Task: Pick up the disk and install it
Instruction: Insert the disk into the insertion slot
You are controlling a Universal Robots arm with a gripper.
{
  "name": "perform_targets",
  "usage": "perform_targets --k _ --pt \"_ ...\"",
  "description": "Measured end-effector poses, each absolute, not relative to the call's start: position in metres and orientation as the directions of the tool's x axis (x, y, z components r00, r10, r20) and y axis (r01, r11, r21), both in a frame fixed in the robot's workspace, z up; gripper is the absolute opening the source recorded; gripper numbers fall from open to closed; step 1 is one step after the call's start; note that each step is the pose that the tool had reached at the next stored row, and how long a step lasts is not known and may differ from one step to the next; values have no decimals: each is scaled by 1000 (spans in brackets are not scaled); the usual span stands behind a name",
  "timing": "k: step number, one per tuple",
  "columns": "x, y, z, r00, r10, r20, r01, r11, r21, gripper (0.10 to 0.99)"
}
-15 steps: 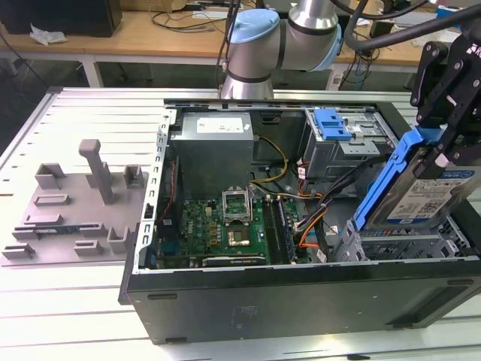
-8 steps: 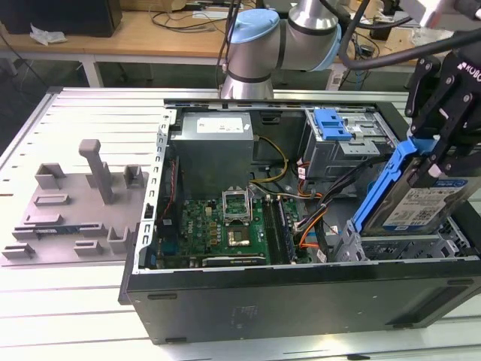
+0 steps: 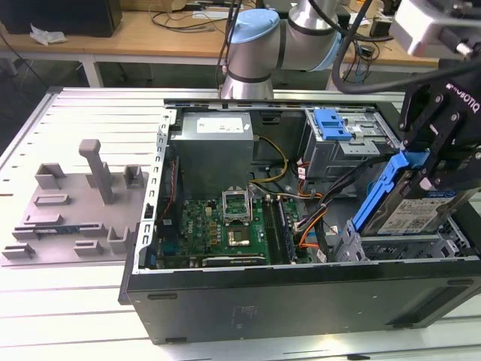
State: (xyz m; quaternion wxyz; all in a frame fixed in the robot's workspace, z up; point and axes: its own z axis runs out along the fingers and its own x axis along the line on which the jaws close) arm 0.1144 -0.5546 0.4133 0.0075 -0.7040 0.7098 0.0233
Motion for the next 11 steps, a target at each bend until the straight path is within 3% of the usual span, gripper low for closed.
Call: perform_targets --k 11 --pt "112 -556 384 -8 -999 -43 -1000 7 22 376"
